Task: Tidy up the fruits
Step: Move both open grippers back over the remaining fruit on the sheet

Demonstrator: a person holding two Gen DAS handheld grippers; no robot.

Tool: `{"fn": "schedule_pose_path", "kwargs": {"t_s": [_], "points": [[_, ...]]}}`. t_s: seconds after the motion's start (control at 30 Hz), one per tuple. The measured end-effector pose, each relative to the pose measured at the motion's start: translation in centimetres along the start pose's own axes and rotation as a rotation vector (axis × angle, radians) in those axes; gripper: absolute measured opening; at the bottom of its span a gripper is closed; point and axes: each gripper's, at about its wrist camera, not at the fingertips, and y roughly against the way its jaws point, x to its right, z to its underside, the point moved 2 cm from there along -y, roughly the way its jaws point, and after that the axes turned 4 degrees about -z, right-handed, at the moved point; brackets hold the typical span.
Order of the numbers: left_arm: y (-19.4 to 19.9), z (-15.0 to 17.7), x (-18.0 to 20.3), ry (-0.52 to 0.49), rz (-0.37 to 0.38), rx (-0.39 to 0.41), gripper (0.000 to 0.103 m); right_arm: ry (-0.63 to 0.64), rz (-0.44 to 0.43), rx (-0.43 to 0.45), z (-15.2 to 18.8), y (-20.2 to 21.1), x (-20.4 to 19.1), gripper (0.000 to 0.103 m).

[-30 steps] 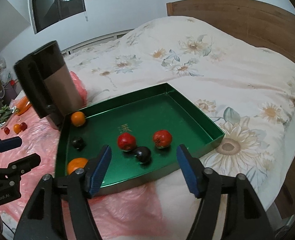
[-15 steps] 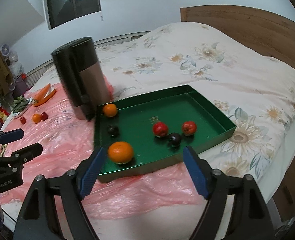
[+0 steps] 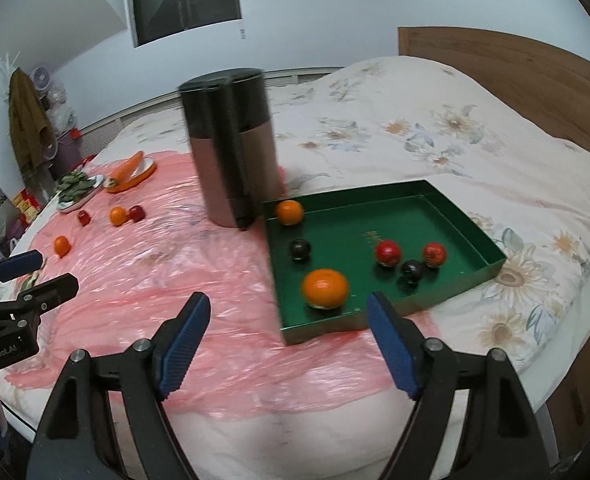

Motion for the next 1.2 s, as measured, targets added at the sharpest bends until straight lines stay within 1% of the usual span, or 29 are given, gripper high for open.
{"fn": "schedule_pose_path", "kwargs": {"t_s": [0.07, 0.1, 0.4, 0.67, 0.8, 1.0, 1.1, 1.2], "points": [[0.5, 0.6, -1.0, 0.012, -0.011, 0.009, 0.073, 0.020, -0.008, -0.002, 0.1, 0.1, -1.3, 0.103], [0.7, 0.8, -1.4, 0.016, -0.016, 0.012, 0.073, 0.026, -0.010, -0.002, 0.1, 0.2, -1.7, 0.103], [2.4, 3.1, -5.4, 0.065, -0.045, 0.029, 0.074, 0.076, -0.044, 0.012, -0.2, 1.2, -6.2, 0.103], [3.7, 5.2, -8.5, 0.111, -0.070, 0.038, 0.075, 0.125, -0.081, 0.004, 0.5, 1.4, -10.1, 0.103], [4.0, 6.1, -9.8, 0.135, -0.084, 0.043, 0.075, 0.144, -0.097, 0.001, 0.9, 1.6, -11.9, 0.103], [3.9, 8.3, -11.9, 0.169, -0.110, 0.036, 0.075, 0.163, -0.122, -0.007, 1.3, 1.9, -14.1, 0.103], [3.9, 9.3, -12.9, 0.181, -0.116, 0.025, 0.075, 0.163, -0.130, -0.011, 1.5, 2.0, -14.9, 0.103], [4.3, 9.8, -13.8, 0.195, -0.115, 0.031, 0.075, 0.165, -0.143, -0.021, 1.9, 1.9, -15.9, 0.103]]}}
